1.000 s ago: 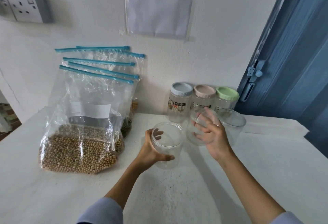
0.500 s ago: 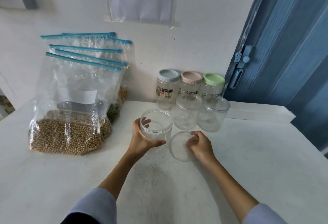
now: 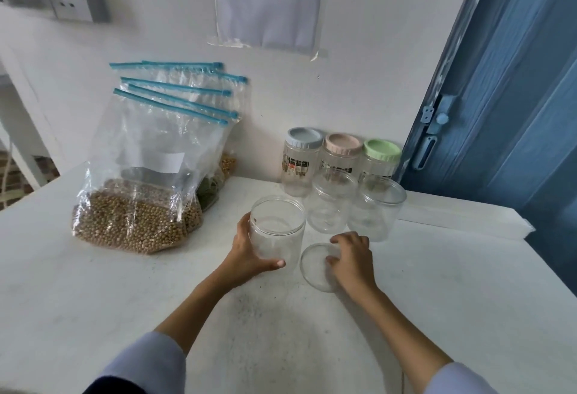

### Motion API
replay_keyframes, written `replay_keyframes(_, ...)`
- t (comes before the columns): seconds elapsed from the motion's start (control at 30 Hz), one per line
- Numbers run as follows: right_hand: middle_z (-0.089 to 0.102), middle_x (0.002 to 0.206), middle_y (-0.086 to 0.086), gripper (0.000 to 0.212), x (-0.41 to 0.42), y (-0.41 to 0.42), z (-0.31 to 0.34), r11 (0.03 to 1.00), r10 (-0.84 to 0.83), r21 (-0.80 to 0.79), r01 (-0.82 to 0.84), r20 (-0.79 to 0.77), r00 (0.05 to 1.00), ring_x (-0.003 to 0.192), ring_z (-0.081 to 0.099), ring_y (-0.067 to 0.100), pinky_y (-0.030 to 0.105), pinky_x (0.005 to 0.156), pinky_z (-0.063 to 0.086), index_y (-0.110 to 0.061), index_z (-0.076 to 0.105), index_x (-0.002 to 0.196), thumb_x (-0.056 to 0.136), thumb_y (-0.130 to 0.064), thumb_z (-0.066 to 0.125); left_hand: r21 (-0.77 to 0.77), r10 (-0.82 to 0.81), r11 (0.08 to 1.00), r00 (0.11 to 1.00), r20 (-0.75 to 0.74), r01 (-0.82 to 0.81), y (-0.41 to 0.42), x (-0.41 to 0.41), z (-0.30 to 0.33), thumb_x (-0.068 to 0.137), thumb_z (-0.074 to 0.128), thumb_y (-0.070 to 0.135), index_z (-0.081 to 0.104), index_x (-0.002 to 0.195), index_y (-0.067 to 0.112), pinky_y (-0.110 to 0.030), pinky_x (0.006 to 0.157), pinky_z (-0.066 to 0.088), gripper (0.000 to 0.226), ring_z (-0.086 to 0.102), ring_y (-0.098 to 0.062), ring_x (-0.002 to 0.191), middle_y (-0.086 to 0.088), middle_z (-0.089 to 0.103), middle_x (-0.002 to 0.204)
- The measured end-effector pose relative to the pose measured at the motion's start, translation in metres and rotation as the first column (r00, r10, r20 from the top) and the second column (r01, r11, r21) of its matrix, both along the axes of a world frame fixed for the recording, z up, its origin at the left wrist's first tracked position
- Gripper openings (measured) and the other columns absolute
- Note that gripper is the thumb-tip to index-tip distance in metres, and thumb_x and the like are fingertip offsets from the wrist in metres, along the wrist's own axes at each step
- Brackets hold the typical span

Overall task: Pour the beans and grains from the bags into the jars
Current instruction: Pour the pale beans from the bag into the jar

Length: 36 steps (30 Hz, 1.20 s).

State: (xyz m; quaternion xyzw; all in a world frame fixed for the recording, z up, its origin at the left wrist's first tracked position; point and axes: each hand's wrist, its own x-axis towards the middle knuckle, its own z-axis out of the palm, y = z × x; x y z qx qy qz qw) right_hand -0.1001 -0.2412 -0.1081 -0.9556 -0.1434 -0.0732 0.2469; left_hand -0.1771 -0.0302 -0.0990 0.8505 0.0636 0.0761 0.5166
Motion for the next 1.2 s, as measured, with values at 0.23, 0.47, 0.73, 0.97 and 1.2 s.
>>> replay_keyframes(0.23, 0.062, 0.107, 0.011, 0.013, 0.034, 0.054, 0.089, 0.95, 0.127, 0.252, -0.184, 0.228, 0.965, 0.109, 0.047, 0.027, 0.02, 0.082, 0.029, -0.004, 0.067, 0.095, 0.085, 0.002, 0.06, 0.279, -0.036, 0.96, 0.987, 0.157, -0.009, 0.047, 0.006, 0.063, 0.066, 0.085, 0.031, 0.031, 0.141, 0.012, -0.02, 0.103, 0.028, 0.094, 0.034, -0.008, 0.121, 0.002, 0.041, 0.131)
replay_keyframes(0.47, 0.064, 0.107, 0.01, 0.013, 0.061, 0.151, 0.154, 0.867, 0.304, 0.371, -0.333, 0.136, 0.943, 0.091, 0.054, 0.015, 0.017, 0.075, 0.038, -0.004, 0.067, 0.097, 0.088, -0.001, 0.058, 0.245, 0.171, 0.934, 0.928, 0.332, -0.26, 0.121, 0.046, 0.132, 0.092, 0.058, 0.008, 0.056, 0.119, 0.003, -0.015, 0.084, 0.036, 0.027, 0.056, -0.014, 0.102, -0.008, 0.062, 0.114)
replay_keyframes(0.73, 0.062, 0.116, 0.011, 0.023, 0.094, 0.248, 0.156, 0.891, 0.283, 0.393, -0.228, -0.086, 0.955, 0.098, 0.054, 0.019, 0.023, 0.079, 0.039, -0.002, 0.061, 0.111, 0.091, -0.001, 0.05, 0.341, 0.14, 0.91, 0.947, 0.288, -0.238, 0.199, 0.083, 0.156, 0.093, 0.056, 0.008, 0.061, 0.111, 0.0, -0.016, 0.08, 0.038, 0.02, 0.058, -0.017, 0.095, -0.012, 0.065, 0.11)
replay_keyframes(0.97, 0.05, 0.131, 0.01, 0.05, 0.112, 0.296, 0.149, 0.787, 0.311, 0.613, -0.069, -0.298, 0.903, 0.104, 0.049, 0.015, 0.025, 0.083, 0.039, -0.003, 0.043, 0.132, 0.086, -0.003, 0.062, 0.436, 0.063, 0.884, 0.968, 0.244, -0.168, 0.238, 0.106, 0.153, 0.095, 0.055, 0.012, 0.061, 0.113, 0.003, -0.018, 0.084, 0.037, 0.022, 0.057, -0.02, 0.105, -0.011, 0.063, 0.114)
replay_keyframes(1.2, 0.061, 0.102, 0.009, 0.035, 0.116, 0.317, 0.139, 0.522, 0.281, 0.845, 0.12, -0.302, 0.911, 0.08, 0.055, 0.015, 0.022, 0.063, 0.044, -0.007, 0.055, 0.116, 0.083, 0.005, 0.059, 0.493, -0.027, 0.865, 0.971, 0.238, -0.096, 0.248, 0.125, 0.146, 0.095, 0.054, 0.014, 0.057, 0.121, 0.007, -0.018, 0.096, 0.033, 0.027, 0.052, -0.021, 0.118, -0.008, 0.056, 0.128)
